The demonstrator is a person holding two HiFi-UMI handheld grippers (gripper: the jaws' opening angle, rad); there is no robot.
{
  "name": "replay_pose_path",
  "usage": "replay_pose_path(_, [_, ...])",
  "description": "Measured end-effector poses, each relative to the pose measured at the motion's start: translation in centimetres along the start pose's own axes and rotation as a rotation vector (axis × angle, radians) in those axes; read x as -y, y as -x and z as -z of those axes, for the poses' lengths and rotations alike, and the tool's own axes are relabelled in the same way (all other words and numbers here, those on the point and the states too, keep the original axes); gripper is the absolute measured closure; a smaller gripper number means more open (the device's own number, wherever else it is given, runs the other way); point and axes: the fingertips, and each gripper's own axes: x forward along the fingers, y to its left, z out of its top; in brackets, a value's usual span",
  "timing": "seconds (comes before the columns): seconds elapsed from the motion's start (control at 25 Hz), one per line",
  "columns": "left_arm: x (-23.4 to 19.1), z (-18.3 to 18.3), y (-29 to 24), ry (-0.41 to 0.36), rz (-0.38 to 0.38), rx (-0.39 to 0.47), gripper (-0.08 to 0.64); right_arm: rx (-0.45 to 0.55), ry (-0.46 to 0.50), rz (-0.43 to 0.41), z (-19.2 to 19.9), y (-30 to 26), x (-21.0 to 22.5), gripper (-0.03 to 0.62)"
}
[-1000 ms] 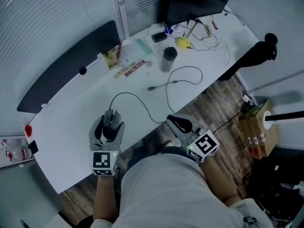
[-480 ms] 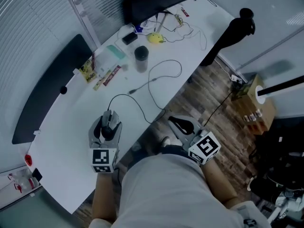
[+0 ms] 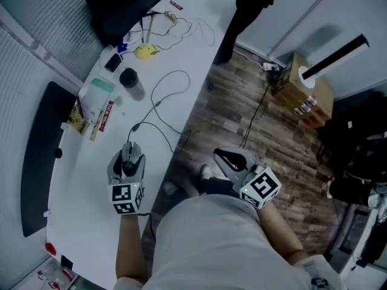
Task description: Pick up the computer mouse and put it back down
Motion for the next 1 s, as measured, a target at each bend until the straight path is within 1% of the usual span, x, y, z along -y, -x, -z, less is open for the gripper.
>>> replay_pose_path(0.2, [1.8,0.6,-4.3,-0.016,0.09,-0.044,0.25,-0.008,-0.036,0.121,1.0,3.3,2.0,0.572])
replay_pose_path(0.44, [3.3,2.1,-8.4,-0.036,0.155,-0.101,0.251,-0.009,-0.069,0.244,1.8,6.8,3.6,0.572])
replay_pose_path(0.56, [3.6,3.2,-10.4,-0.048,0.174,-0.129,0.25,-0.014,-0.086,0.303,2.4,8.3,4.0,0.572])
replay_pose_path(0.72, [3.5,4.8,-13.1,-0.037,0.198,-0.167,0.25,-0.023,-0.107,0.376,3.3,10.0,4.5,0.572])
replay_pose_path(0.92, [3.8,6.5,-15.2,-0.094,0.215,-0.211,0.25,-0.028,-0.127,0.452,3.9,11.8,4.8,0.572])
replay_pose_path(1.0, [4.1,7.0,-16.0,-0.099,0.221,-0.218,0.25,-0.025,-0.131,0.48,4.0,12.6,4.9,0.572])
